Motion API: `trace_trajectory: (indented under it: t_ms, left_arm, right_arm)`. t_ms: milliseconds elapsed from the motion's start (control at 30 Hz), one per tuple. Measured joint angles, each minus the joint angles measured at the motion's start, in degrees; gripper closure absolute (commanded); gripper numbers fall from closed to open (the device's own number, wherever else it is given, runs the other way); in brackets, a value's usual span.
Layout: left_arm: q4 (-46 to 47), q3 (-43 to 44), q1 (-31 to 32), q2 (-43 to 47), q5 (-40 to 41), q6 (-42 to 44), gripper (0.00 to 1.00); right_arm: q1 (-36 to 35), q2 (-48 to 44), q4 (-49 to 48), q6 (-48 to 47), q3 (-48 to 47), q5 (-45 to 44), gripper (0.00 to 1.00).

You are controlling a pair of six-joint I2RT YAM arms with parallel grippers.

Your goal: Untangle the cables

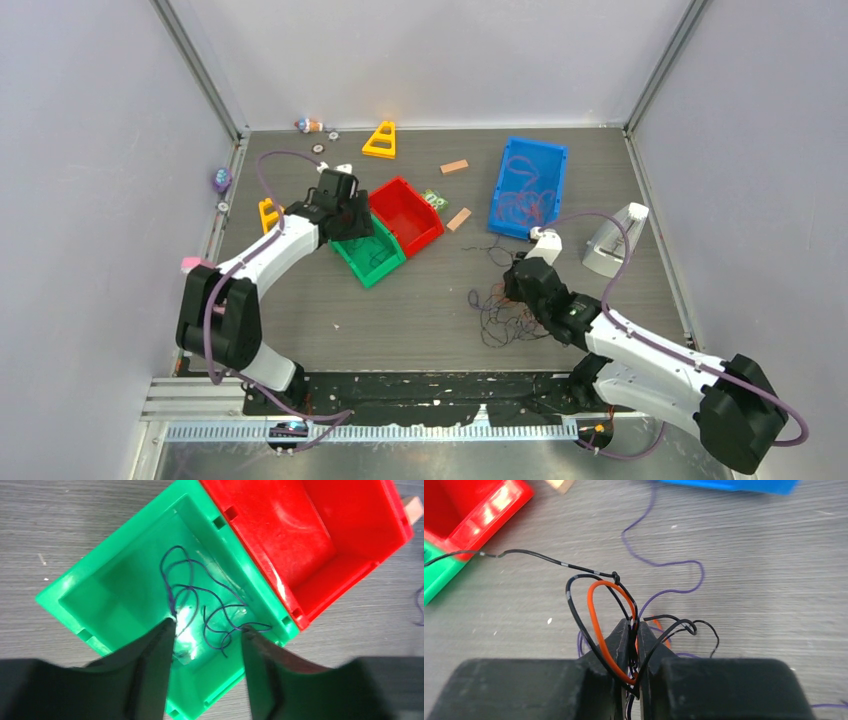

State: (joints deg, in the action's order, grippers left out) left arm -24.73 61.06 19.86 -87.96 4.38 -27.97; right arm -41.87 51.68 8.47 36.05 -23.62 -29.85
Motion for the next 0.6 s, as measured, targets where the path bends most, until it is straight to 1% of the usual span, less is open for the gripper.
trace_trajectory:
  t_ms: [133,200,233,267,333,367,400,433,467,500,600]
  left_arm:
    - [3.43,-2.34,0.00,2.89,-2.78,0.70,0.25]
    - [4.26,-4.42,0.00,6.54,-4.17,1.18,0.11]
    - [4.35,-5.01,0.00,8.17,-4.85,1.31,0.03]
    - [4.42,-5.55,0.02,10.10,-5.68,1.53,0.01]
    - [4.74,-6.56,0.39,13.90,-7.06,1.68,0.01]
    - [4.76,-8.33,1.01,20.02,-8.59,1.70,0.00]
    - [4.76,-8.33,1.01,20.02,-8.59,1.70,0.01]
    - [4.83,-8.59,1.29,21.40,-9.20,1.90,0.00]
    - [4.59,-9.22,1.60,22.86,-9.86,2.23,0.00]
    - [4.02,-9.97,1.86,24.63,-10.36,2.69,0.00]
    - [2.27,-11.76,3.06,29.11,-10.93,3.67,0.01]
  right_arm:
    - [0.00,1.46,-5.99,-3.74,1.22,10.47,0.82]
    - [0.00,2.21,-9.46,-5.60,1.81,16.44,0.81]
    - [0.00,2.67,-10.88,-6.19,1.88,18.95,0.79]
    - [0.00,3.37,-12.66,-6.93,1.88,21.88,0.77]
    - [-0.09,4.87,-16.04,-7.98,1.88,27.04,0.68]
    - [-0.20,6.54,-19.71,-9.09,1.88,32.94,0.36]
    - [-0.20,6.54,-19.71,-9.09,1.88,32.94,0.30]
    - [-0.28,6.75,-20.28,-8.90,1.84,34.36,0.20]
    - [-0.31,6.86,-20.55,-9.11,1.68,35.41,0.16]
    - [-0.31,6.84,-20.52,-9.18,1.64,36.30,0.09]
    - [-0.39,5.57,-19.50,-9.60,1.73,37.44,0.04]
